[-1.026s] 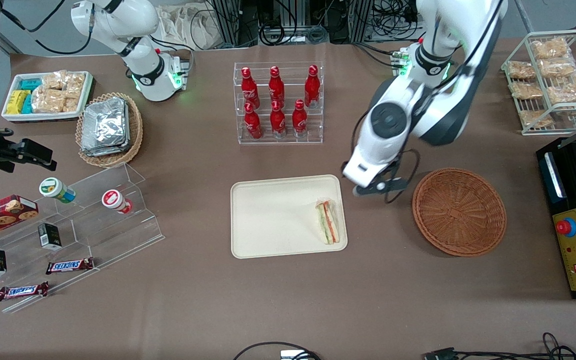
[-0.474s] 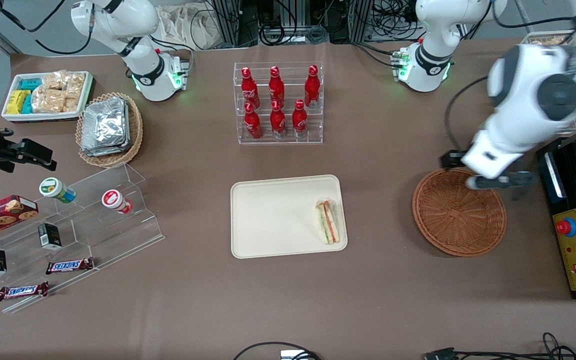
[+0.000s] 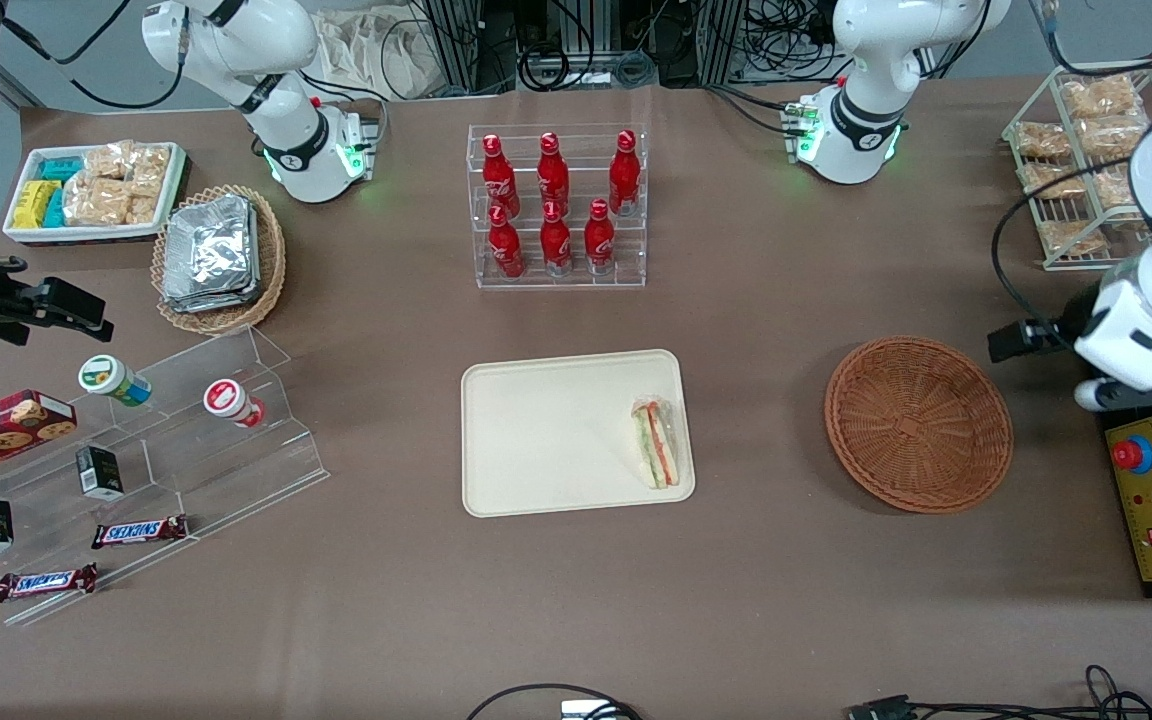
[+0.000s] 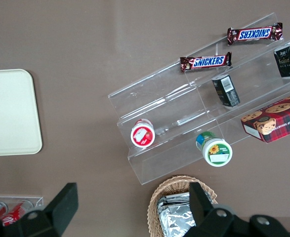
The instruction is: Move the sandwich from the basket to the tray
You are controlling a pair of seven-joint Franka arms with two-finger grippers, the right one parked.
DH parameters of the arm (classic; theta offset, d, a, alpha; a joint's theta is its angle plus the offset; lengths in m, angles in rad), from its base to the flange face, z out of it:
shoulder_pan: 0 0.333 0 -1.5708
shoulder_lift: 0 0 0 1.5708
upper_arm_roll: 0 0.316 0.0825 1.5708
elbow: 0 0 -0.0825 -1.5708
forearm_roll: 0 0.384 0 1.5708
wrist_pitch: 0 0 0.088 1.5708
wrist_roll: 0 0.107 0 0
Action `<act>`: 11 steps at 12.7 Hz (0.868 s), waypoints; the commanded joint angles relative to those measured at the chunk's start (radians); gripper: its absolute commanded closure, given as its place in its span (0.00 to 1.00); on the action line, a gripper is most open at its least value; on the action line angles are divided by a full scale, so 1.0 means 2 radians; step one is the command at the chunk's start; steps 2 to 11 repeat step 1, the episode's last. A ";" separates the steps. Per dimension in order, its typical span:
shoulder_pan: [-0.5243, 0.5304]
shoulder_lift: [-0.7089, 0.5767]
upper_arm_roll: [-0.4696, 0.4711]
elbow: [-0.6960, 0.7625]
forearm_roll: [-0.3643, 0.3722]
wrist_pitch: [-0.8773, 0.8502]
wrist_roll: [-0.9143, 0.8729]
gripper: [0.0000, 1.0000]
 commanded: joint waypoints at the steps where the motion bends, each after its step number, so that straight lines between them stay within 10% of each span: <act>1: 0.004 0.023 -0.009 0.042 0.003 -0.032 -0.054 0.00; 11: 0.004 0.023 -0.009 0.042 0.003 -0.032 -0.054 0.00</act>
